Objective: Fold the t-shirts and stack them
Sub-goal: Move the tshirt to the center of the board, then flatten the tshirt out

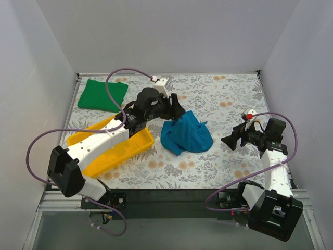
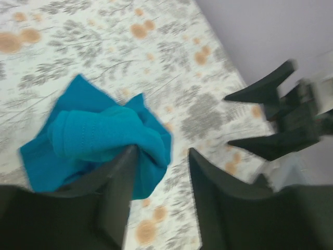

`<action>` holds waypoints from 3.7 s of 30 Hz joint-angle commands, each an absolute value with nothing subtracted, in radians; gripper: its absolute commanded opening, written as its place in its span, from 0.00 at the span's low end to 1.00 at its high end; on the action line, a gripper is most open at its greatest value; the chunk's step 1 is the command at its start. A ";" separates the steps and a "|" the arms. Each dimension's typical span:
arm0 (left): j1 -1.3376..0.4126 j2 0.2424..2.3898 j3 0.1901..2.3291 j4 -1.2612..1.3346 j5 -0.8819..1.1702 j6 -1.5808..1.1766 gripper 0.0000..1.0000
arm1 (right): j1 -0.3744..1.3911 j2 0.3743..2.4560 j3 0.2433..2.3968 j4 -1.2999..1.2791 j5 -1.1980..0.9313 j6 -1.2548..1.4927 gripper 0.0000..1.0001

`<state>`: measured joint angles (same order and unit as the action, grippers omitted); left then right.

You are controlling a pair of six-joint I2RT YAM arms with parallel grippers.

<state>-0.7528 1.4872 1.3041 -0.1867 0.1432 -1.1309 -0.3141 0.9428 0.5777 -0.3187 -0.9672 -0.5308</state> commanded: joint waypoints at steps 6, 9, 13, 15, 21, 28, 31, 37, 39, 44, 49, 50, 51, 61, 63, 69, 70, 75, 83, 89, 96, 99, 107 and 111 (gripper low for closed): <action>-0.700 1.220 1.020 -0.227 -0.156 -1.121 0.71 | -0.319 0.945 0.597 -0.302 -0.965 -0.551 0.98; -0.695 1.115 0.947 -0.230 -0.192 -1.098 0.73 | -0.319 0.940 0.586 -0.311 -1.001 -0.568 0.98; -0.692 0.971 0.861 -0.253 -0.261 -1.037 0.74 | -0.316 0.965 0.595 -0.414 -1.107 -0.707 0.98; -0.690 0.882 0.822 -0.276 -0.320 -1.017 0.75 | -0.292 0.989 0.659 -0.592 -1.150 -0.916 0.98; -0.686 0.663 0.704 -0.302 -0.494 -0.991 0.89 | 0.088 1.069 0.872 -0.817 -0.927 -1.202 0.98; -0.684 0.532 0.624 -0.295 -0.586 -1.029 0.97 | 0.379 1.340 1.158 -0.974 -0.810 -1.368 0.98; -0.686 0.532 0.624 -0.301 -0.633 -1.031 0.98 | 0.501 1.425 1.219 -0.966 -0.732 -1.385 0.98; -0.687 0.517 0.647 -0.322 -0.635 -1.029 0.98 | 0.814 1.551 1.345 -0.836 -0.533 -1.283 0.97; -0.686 0.512 0.679 -0.377 -0.620 -1.034 0.98 | 0.871 1.587 1.414 -0.784 -0.483 -1.215 0.96; -0.686 0.465 0.713 -0.443 -0.653 -1.034 0.98 | 1.029 1.735 1.526 -0.715 -0.413 -1.157 0.95; -0.684 0.388 0.677 -0.456 -0.678 -1.037 0.98 | 1.101 1.863 1.594 -0.637 -0.315 -1.129 0.94; -0.686 0.370 0.675 -0.463 -0.681 -1.043 0.98 | 1.111 1.879 1.604 -0.621 -0.310 -1.118 0.93; -0.686 0.359 0.673 -0.477 -0.687 -1.052 0.97 | 1.117 1.893 1.614 -0.614 -0.305 -1.115 0.93; -0.686 0.235 0.658 -0.474 -0.706 -1.075 0.94 | 1.163 2.095 1.715 -0.509 -0.242 -1.051 0.84; -0.684 0.223 0.658 -0.468 -0.707 -1.074 0.93 | 1.166 2.124 1.707 -0.488 -0.213 -1.043 0.80; -0.686 0.210 0.652 -0.460 -0.704 -1.074 0.93 | 1.180 2.160 1.683 -0.391 -0.131 -1.008 0.59; -0.686 0.210 0.650 -0.459 -0.706 -1.074 0.93 | 1.184 2.161 1.680 -0.382 -0.124 -1.000 0.55; -0.686 0.201 0.650 -0.459 -0.703 -1.074 0.92 | 1.203 2.140 1.664 -0.367 -0.115 -0.988 0.21; -0.686 0.115 0.641 -0.439 -0.680 -1.066 0.92 | 1.203 2.051 1.696 -0.362 -0.055 -0.982 0.01; -0.686 0.002 0.620 -0.397 -0.655 -1.046 0.92 | 1.155 1.971 1.741 -0.333 0.110 -0.993 0.01; -0.684 -0.008 0.612 -0.382 -0.615 -1.022 0.92 | 1.042 1.855 1.600 -0.189 0.284 -0.953 0.01; -0.684 0.026 0.611 -0.382 -0.604 -1.019 0.93 | 0.962 1.789 1.543 -0.146 0.295 -0.885 0.01; -0.686 0.097 0.606 -0.374 -0.554 -1.011 0.94 | 0.666 1.566 1.239 -0.023 0.359 -0.519 0.01; -0.684 0.133 0.601 -0.362 -0.526 -1.003 0.94 | 0.497 1.419 1.062 -0.017 0.282 -0.329 0.01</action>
